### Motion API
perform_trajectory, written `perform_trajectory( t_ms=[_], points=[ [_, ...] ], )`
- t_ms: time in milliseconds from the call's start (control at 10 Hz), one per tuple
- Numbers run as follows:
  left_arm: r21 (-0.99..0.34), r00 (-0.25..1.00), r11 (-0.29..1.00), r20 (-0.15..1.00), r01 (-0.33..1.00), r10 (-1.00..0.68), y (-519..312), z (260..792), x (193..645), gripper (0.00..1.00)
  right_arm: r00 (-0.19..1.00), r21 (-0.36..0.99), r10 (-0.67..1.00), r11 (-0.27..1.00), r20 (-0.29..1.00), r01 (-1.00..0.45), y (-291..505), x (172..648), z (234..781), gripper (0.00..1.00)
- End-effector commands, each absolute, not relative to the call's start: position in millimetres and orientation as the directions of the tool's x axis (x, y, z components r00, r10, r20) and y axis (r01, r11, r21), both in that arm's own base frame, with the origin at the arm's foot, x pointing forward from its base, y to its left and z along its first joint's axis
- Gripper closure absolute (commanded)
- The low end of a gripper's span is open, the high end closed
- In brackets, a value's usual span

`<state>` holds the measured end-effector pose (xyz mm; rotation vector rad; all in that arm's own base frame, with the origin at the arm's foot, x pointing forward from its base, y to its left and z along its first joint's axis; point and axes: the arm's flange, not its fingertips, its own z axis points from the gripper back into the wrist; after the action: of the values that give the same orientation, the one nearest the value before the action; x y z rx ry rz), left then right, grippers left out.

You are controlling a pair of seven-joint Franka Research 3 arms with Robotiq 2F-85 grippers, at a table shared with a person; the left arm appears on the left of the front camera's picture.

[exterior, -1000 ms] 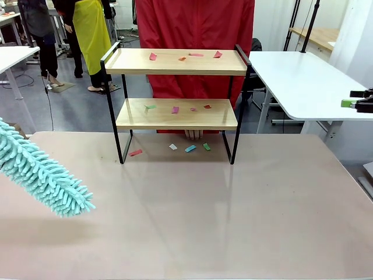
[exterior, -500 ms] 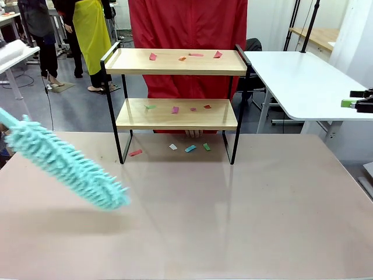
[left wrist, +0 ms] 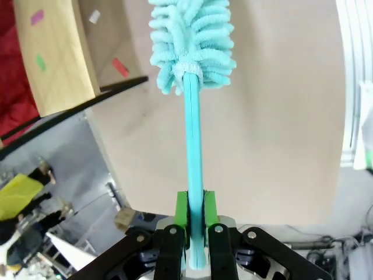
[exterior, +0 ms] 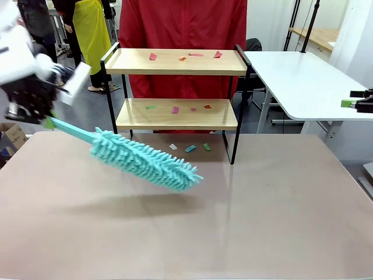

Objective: Clean the shelf.
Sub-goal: Clean the specific section of the Shelf indicated by the human with the Duster.

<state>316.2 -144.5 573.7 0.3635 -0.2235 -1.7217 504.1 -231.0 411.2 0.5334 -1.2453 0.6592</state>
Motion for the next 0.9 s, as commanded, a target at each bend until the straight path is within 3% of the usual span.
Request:
perform_trajectory(
  t_ms=[0, 400, 600, 700, 800],
  points=[
    [0.441, 0.055, 0.033, -0.036, 0.897, -0.998, -165, 563, 305, 0.87, 0.197, 0.025, 0.159, 0.716, 0.967, -0.698, -227, 505, 415, 0.0],
    [0.478, 0.3, 0.345, 0.17, 0.808, -0.939, -221, 533, 294, 0.87, 0.197, 0.025, 0.159, 0.716, 0.967, -0.698, -227, 505, 415, 0.0],
    [0.35, 0.289, 0.356, 0.229, 0.867, -0.929, -211, 523, 309, 0.87, 0.197, 0.025, 0.159, 0.716, 0.967, -0.698, -227, 505, 415, 0.0],
    [0.437, 0.297, 0.336, 0.156, 0.834, -0.942, -221, 538, 294, 0.87, 0.197, 0.025, 0.159, 0.716, 0.967, -0.698, -227, 505, 415, 0.0],
    [0.437, 0.297, 0.336, 0.156, 0.834, -0.942, -221, 538, 294, 0.87, 0.197, 0.025, 0.159, 0.716, 0.967, -0.698, -227, 505, 415, 0.0]
  ],
)
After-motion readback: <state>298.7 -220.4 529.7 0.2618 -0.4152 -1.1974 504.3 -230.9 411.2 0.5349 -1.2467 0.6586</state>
